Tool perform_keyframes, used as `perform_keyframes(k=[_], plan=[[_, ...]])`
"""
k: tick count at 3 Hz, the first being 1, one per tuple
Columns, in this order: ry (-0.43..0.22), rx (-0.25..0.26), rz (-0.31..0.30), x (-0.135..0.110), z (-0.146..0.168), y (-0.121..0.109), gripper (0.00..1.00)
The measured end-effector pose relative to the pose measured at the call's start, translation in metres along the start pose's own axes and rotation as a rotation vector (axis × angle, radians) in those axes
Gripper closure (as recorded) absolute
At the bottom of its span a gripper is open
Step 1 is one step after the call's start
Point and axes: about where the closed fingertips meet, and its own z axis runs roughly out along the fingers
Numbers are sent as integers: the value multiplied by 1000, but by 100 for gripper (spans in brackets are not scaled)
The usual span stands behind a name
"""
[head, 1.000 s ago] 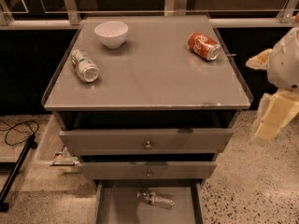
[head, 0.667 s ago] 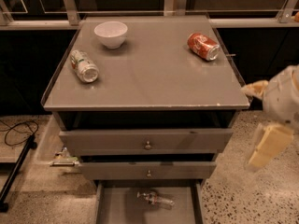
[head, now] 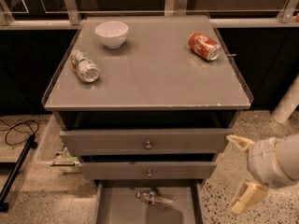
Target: Pick water bottle from bottom drawer and place on counter
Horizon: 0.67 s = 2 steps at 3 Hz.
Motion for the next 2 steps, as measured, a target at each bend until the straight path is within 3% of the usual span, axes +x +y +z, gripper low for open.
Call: perform_keyframes(k=[1,2], plan=[[-40,-73,46,42,78,21,0],[-39,-71,44,41,77,21,0]])
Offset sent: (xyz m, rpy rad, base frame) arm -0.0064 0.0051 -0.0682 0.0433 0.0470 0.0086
